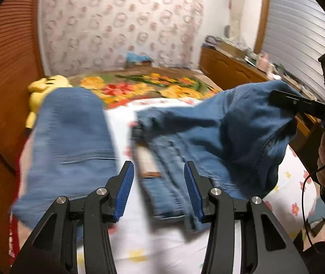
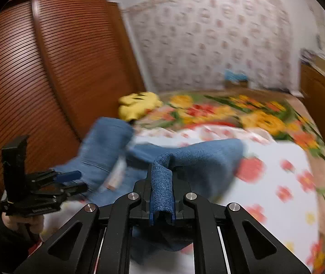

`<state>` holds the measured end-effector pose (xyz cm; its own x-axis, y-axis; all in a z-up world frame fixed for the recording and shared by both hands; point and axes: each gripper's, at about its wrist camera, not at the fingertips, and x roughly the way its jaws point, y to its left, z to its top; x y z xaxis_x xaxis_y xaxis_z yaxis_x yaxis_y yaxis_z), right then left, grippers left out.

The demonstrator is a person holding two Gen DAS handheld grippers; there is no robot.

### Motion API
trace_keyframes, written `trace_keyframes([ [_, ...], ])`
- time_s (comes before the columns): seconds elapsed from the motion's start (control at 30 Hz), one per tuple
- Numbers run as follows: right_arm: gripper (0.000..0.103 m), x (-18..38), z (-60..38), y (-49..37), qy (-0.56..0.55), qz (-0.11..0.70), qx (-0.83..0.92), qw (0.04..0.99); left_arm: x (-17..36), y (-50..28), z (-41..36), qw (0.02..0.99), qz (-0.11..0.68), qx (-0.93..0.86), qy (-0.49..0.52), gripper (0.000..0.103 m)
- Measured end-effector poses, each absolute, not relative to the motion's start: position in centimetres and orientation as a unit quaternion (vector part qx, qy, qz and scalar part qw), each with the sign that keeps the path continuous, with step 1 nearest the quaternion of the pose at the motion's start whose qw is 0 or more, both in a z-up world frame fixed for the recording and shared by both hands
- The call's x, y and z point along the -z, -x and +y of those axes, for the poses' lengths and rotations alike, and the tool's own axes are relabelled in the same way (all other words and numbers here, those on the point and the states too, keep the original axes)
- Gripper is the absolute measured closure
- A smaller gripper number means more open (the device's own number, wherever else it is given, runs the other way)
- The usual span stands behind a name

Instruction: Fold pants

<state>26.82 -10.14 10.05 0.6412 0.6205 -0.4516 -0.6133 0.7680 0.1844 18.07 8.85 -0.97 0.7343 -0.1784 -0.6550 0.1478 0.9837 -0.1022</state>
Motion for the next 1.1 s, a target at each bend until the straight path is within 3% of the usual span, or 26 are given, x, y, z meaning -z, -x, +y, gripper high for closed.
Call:
trace_keyframes([
  [0.27,0.093,-7.3,0.2,-24.3,0.047,0.282,-0.448,0.847,-0.1,-16.5,14.4,0.941,0.334,0.035,0.039,0.056],
  [0.53,0.091,-2.0,2.6,-21.8,0.094,0.35,-0.458,0.812,0.5,-16.8,15.3,0.942,0.33,0.029,0.053,0.056],
  [0.63,0.081,-2.7,2.1,-21.7,0.082,0.346,-0.45,0.819,0.7,-17.3,14.6,0.941,0.333,0.041,0.053,0.056],
  [0.7,0.068,-3.6,1.4,-21.2,0.081,0.339,-0.446,0.824,0.5,-17.7,14.1,0.941,0.331,0.051,0.054,0.056],
  [0.87,0.061,-6.1,-0.6,-19.4,0.086,0.322,-0.436,0.836,-0.7,-18.4,12.4,0.943,0.321,0.074,0.045,0.056],
  [1.03,0.06,-8.0,-3.3,-17.3,0.083,0.287,-0.406,0.864,-1.2,-19.5,10.4,0.942,0.321,0.094,0.028,0.056],
  [1.1,0.054,-8.3,-4.6,-18.1,0.085,0.277,-0.38,0.878,-0.8,-20.0,9.7,0.939,0.328,0.101,0.025,0.056],
])
